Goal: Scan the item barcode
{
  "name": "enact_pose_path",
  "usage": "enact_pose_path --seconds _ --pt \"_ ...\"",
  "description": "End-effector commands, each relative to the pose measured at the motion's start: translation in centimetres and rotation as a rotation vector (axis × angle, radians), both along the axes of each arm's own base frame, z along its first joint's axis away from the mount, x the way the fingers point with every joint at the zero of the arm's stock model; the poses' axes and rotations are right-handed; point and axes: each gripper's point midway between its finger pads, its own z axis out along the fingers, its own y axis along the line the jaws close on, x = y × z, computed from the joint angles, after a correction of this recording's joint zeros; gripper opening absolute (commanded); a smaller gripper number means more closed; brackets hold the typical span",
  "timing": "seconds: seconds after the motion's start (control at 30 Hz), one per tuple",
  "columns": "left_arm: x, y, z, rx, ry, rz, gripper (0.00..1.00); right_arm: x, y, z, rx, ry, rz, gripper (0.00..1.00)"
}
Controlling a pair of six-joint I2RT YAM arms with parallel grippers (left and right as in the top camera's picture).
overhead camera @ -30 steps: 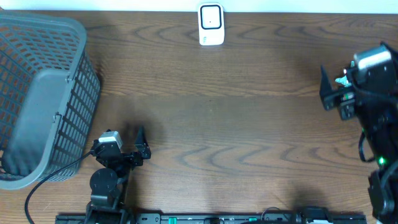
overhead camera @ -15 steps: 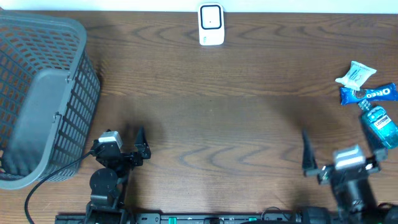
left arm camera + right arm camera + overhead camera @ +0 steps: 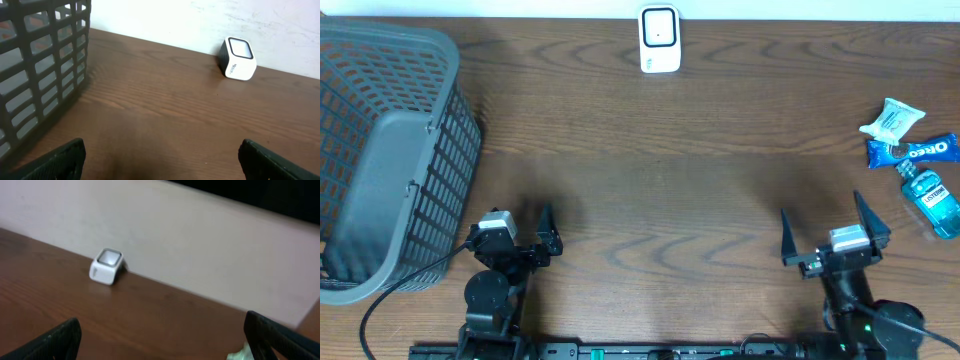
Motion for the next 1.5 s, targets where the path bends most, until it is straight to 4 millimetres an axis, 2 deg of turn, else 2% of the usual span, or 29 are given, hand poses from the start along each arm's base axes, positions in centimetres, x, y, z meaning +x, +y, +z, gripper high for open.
enact_pose_path --seconds 0.0,0.3,0.53,1.47 --pt "-0.1 0.2 -1.8 0.003 0.043 0.013 0.98 0.6 -0.5 -1.7 0.087 0.001 -0.029 0.99" --pt "-0.1 0.2 -1.8 0.003 0.043 0.013 0.98 2.6 -0.8 -7.0 0.210 0.024 -0.048 0.99" --pt "-0.1 0.2 -1.8 0.003 0.043 0.013 0.98 2.6 -2.4 -9.3 0.233 0.113 -0.152 0.99" --pt "-0.1 0.2 -1.8 0.003 0.043 0.013 0.98 2.6 -2.6 -9.4 0.232 0.116 -0.162 0.99"
